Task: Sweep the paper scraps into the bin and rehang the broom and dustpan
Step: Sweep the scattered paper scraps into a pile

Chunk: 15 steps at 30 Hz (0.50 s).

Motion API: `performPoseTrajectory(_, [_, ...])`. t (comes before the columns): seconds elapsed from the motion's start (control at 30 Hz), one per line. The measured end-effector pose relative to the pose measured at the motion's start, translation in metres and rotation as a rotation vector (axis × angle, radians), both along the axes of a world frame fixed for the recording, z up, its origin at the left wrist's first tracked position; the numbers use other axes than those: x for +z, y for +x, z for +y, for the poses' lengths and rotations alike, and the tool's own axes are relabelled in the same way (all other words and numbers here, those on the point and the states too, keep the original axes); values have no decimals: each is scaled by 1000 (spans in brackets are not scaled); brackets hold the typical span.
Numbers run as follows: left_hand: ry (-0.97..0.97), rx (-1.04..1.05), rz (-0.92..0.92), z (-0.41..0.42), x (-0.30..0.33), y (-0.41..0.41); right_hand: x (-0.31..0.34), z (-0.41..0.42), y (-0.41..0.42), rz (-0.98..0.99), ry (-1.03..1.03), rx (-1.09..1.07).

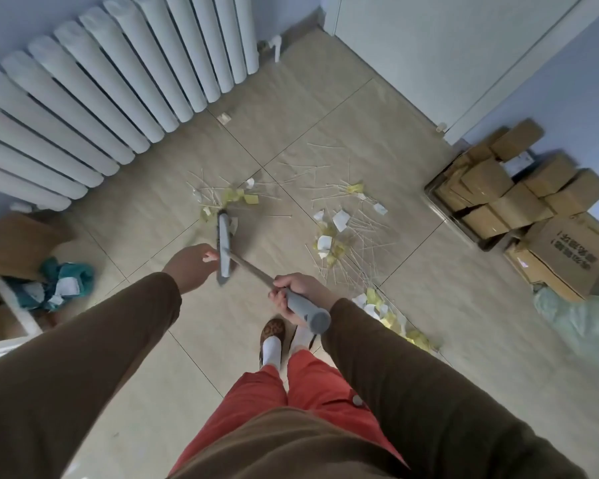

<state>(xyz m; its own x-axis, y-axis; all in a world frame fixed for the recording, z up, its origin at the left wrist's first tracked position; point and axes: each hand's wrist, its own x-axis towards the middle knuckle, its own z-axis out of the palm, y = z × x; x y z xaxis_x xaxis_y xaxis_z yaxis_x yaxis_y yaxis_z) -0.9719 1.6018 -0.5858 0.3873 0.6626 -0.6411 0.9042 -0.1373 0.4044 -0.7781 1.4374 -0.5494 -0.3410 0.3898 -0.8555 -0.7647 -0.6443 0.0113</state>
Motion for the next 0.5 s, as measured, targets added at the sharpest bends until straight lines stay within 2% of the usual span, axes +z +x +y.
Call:
performPoseTrajectory(0.27, [0,-43,-9,5,3,41,50,-87,109,-191,-132,50])
performPoseTrajectory(0.5, [-6,-109,-43,4,9,94,57,-116,152,-212,-211,115])
